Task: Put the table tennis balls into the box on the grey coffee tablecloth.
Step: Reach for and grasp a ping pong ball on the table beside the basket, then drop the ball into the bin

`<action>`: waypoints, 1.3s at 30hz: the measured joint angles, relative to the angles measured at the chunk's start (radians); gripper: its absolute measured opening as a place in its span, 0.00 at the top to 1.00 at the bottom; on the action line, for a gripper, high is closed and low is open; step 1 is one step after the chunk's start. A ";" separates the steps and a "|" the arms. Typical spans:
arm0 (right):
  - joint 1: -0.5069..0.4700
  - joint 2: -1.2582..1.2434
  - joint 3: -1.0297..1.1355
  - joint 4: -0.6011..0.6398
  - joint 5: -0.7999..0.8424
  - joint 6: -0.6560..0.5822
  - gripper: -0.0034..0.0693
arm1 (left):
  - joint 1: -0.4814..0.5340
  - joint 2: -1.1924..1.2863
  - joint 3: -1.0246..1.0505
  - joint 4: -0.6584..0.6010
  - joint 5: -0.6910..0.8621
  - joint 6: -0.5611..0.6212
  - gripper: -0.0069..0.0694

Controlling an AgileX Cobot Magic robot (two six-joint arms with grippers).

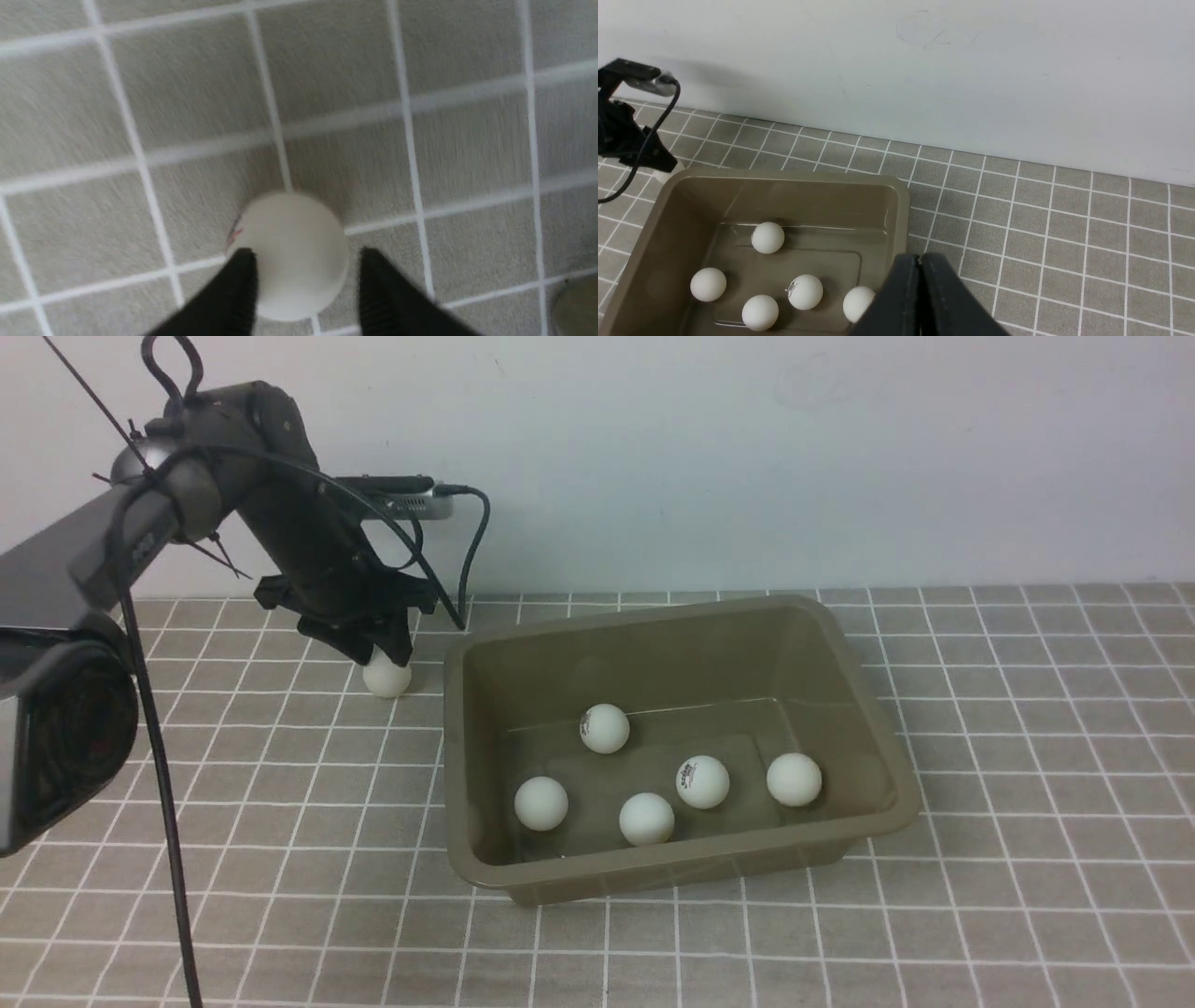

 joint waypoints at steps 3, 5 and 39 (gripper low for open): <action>0.000 0.000 0.000 0.001 0.001 0.000 0.97 | -0.007 0.027 -0.002 0.050 -0.031 -0.011 0.28; 0.000 0.000 0.000 0.001 0.006 0.000 0.97 | -0.013 0.051 -0.001 0.083 -0.033 -0.027 0.24; 0.000 -0.294 0.000 -0.009 0.126 0.019 0.97 | -0.437 -0.291 0.246 0.170 0.028 -0.046 0.28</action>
